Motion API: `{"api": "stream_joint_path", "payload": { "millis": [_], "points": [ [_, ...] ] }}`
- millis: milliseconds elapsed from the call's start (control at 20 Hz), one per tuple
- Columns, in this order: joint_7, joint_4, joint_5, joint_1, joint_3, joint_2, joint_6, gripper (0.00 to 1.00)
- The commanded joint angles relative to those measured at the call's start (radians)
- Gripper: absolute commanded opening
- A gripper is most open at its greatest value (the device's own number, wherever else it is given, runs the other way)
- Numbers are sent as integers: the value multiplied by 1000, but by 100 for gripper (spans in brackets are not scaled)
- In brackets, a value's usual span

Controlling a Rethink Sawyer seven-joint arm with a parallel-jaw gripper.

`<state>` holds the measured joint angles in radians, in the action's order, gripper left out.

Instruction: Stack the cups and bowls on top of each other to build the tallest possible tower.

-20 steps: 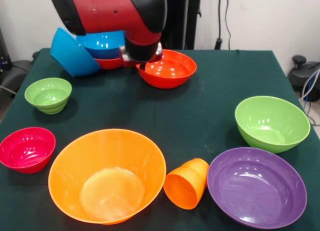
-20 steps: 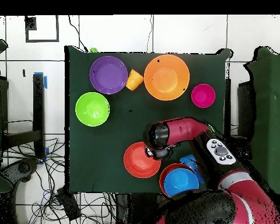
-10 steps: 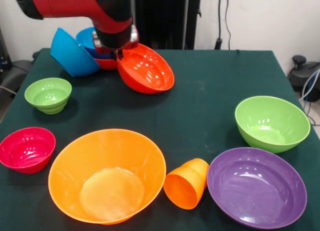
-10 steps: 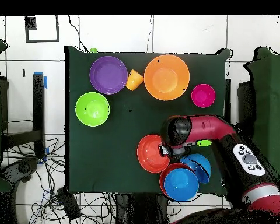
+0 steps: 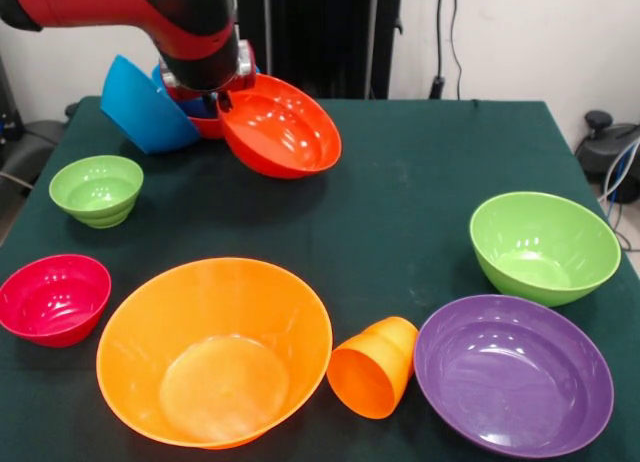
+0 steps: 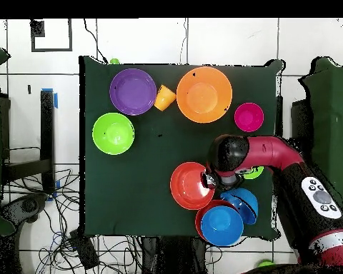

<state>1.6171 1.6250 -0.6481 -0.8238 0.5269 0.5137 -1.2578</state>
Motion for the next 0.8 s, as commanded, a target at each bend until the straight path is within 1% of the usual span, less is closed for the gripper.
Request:
{"api": "stream_joint_path", "payload": {
  "millis": [50,300,550,700,800],
  "points": [
    [-348,-49,84,-23,126,-56,-137,0],
    [-348,-30,140,-72,163,-85,-189,0],
    [-372,0,164,-132,209,-105,-207,0],
    [-387,5,147,-164,230,-121,-193,0],
    [-409,33,150,-215,258,-130,-154,0]
  ]
}}
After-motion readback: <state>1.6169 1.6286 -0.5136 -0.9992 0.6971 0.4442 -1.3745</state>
